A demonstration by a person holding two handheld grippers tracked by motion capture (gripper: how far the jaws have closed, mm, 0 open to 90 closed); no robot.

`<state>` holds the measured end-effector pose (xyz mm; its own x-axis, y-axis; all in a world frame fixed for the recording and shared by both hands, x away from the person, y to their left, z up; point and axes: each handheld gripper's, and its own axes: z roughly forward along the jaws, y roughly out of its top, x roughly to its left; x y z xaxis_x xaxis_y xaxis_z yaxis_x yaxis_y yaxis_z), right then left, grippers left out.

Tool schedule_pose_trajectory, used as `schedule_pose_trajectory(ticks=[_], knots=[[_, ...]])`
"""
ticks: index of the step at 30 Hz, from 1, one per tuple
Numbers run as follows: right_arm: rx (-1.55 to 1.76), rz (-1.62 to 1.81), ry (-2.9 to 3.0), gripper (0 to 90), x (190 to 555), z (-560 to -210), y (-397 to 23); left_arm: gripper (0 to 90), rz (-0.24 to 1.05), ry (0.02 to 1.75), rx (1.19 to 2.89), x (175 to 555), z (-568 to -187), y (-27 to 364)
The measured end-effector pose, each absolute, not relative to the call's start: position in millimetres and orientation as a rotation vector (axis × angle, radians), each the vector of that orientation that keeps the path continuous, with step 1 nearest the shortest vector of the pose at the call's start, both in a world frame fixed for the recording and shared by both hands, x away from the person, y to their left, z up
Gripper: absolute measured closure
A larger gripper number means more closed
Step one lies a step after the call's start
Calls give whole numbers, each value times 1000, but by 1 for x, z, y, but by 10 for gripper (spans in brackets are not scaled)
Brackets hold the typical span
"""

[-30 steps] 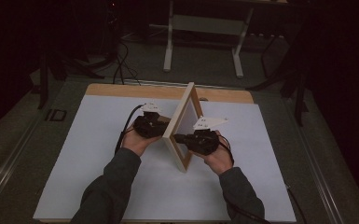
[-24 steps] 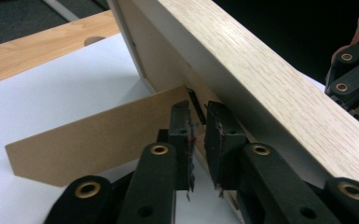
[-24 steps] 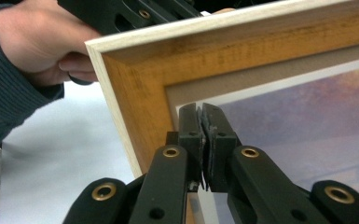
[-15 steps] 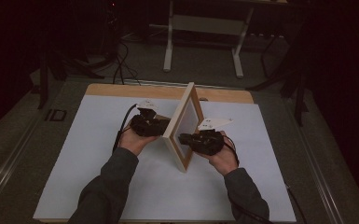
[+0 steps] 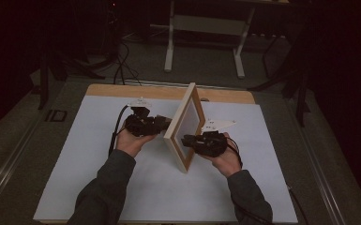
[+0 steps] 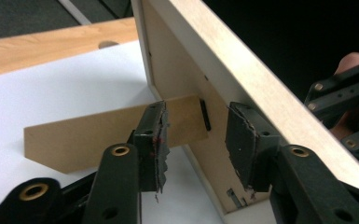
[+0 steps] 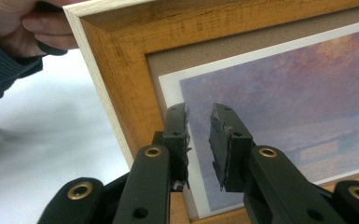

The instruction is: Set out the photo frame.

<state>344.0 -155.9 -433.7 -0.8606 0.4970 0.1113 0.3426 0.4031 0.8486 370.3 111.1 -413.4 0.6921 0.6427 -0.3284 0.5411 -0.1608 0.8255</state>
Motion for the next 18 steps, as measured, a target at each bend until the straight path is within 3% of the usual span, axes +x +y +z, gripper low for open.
schedule_pose_trajectory(ticks=[18], knots=[[797,1439,2477,728,345,-437,-164,395,129,945,1763,356,-387,114]])
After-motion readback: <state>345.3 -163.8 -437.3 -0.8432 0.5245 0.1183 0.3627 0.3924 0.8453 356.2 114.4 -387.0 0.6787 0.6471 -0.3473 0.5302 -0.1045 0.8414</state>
